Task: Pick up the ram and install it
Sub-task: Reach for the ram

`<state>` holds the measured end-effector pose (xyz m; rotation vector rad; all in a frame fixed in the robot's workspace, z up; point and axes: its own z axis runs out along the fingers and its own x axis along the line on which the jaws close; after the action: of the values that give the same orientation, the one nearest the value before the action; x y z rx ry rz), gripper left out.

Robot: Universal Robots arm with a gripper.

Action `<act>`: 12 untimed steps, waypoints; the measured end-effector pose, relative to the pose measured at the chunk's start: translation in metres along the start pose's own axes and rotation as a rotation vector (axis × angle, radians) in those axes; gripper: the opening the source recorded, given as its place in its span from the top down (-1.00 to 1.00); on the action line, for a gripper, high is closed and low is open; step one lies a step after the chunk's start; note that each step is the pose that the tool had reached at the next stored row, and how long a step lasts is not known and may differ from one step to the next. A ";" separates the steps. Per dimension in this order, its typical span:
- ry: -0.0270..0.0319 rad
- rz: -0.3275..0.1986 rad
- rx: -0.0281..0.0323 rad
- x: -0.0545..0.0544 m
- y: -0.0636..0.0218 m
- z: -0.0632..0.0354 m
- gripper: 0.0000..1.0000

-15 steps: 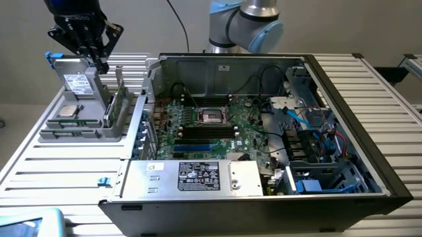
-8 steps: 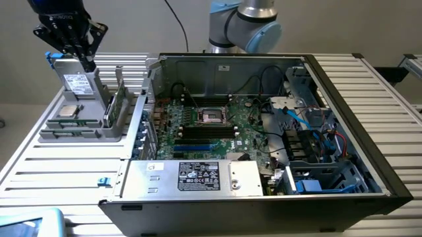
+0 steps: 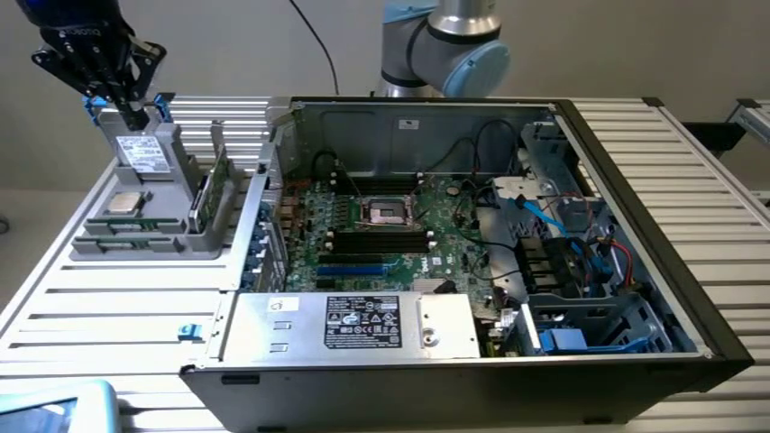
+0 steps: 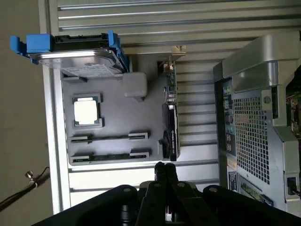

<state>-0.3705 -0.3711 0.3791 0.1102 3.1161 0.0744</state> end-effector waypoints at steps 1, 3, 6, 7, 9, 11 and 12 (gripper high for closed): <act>0.0000 0.000 0.0000 0.005 0.0007 0.0006 0.78; 0.0000 0.000 0.0000 0.014 0.0022 0.0019 0.78; -0.0001 0.000 -0.0001 0.028 0.0032 0.0029 0.78; 0.0000 0.000 0.0000 0.032 0.0034 0.0031 0.78; 0.0000 0.000 0.0000 0.042 0.0038 0.0032 0.78; 0.0001 0.000 0.0000 0.051 0.0036 0.0030 0.78; 0.0000 0.000 0.0000 0.055 0.0033 0.0031 0.78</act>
<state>-0.4251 -0.3638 0.3751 0.1102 3.1162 0.0744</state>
